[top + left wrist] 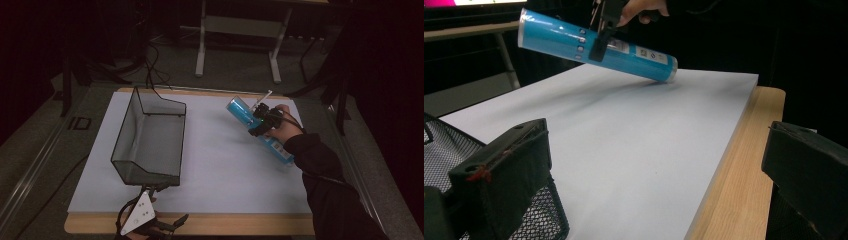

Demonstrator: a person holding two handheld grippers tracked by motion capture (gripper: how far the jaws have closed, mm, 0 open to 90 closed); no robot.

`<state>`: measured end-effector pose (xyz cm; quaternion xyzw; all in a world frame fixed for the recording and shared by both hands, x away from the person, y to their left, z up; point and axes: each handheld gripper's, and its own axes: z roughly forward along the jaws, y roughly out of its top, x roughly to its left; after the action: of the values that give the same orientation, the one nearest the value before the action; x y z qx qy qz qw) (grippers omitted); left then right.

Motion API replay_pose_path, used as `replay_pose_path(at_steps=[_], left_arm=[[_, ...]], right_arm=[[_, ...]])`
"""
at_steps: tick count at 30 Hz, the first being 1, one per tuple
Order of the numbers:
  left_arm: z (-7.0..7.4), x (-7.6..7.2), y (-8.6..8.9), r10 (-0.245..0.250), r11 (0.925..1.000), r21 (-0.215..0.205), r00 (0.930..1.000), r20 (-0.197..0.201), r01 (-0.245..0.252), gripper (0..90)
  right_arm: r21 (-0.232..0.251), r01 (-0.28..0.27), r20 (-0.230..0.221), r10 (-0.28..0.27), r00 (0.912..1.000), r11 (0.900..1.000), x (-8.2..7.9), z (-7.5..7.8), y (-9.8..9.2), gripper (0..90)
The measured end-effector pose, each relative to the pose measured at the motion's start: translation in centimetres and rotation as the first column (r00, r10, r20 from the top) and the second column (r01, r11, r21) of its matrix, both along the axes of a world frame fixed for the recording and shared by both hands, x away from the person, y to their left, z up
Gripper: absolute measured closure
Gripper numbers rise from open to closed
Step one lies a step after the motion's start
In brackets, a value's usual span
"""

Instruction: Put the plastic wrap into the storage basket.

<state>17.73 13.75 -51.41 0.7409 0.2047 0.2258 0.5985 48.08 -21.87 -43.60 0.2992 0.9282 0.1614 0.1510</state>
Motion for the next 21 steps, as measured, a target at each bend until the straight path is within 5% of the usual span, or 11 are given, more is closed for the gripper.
replay_pose_path(at_steps=[5, 21], left_arm=[[0.0, 0.0, 0.0, -0.004, 1.0, 0.002, 1.0, 0.0, 0.004, 0.1], [-0.1, -0.1, 0.0, -0.009, 1.0, 0.003, 1.0, -0.003, 0.009, 0.1]], right_arm=[[-0.024, 0.031, -0.027, -0.032, 0.9991, 0.999, 1.2, -0.9, 0.5, 31.9], [-0.117, 0.0, -0.098, -0.012, 0.9951, 0.993, 3.0, -5.2, 2.5, 31.8]])
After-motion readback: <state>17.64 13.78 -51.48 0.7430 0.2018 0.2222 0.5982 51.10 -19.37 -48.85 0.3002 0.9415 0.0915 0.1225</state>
